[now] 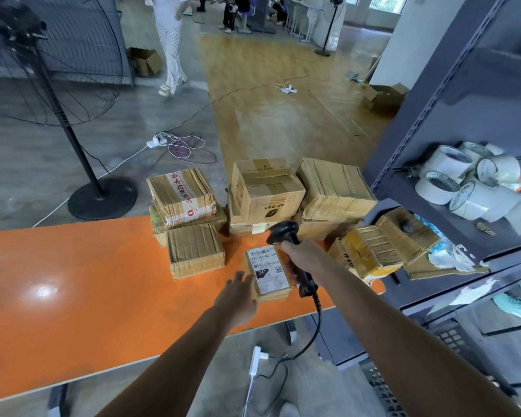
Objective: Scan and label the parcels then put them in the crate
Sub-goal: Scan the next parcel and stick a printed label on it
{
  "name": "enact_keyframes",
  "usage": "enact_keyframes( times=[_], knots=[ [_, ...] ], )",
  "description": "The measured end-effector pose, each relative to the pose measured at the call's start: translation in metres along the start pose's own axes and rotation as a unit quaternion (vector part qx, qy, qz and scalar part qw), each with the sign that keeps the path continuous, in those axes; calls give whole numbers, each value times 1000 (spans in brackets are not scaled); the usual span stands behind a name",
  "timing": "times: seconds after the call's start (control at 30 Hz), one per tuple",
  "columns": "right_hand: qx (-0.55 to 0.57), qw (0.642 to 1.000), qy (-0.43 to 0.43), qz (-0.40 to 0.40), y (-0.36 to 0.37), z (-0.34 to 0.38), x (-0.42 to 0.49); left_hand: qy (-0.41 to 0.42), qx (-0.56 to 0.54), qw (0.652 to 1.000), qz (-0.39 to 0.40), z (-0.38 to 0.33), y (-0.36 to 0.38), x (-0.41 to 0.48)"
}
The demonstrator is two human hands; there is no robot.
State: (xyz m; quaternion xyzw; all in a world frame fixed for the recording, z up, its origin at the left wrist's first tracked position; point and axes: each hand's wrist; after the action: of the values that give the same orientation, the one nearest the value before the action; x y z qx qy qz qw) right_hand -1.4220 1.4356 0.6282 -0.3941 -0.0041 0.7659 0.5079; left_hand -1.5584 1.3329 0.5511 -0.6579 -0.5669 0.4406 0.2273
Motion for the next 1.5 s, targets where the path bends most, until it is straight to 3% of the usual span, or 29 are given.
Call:
enact_keyframes(
  times=[0.33, 0.5, 0.77, 1.13, 1.3, 1.5],
  knots=[
    [23, 1000, 5, -16, -14, -17, 20, -27, 3, 1000, 2, -10, 10, 9],
    [-103, 994, 17, -13, -18, -45, 56, -43, -5, 999, -1, -18, 20, 15],
    [-204, 979, -15, -1, -10, -63, 93, -96, 2, 995, -38, -29, 37, 30],
    [-231, 971, -49, 36, -5, -58, 111, -111, -13, 991, -78, -43, 43, 39],
    [-256, 964, -71, -6, -11, -65, 110, -119, -9, 988, -95, -45, 40, 44],
    [-417, 900, -83, -96, -19, -89, 112, -110, -24, 988, -108, -53, 41, 50]
  ],
)
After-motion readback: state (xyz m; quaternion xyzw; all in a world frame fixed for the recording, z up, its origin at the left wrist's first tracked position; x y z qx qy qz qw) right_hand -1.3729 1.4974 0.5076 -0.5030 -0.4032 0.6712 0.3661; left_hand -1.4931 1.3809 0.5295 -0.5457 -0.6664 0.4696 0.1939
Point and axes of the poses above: each hand's wrist, its own x-axis towards the middle knuckle, its own y-axis out of the palm, z = x × y, and after that the axes turned 1 degree about y, right-handed
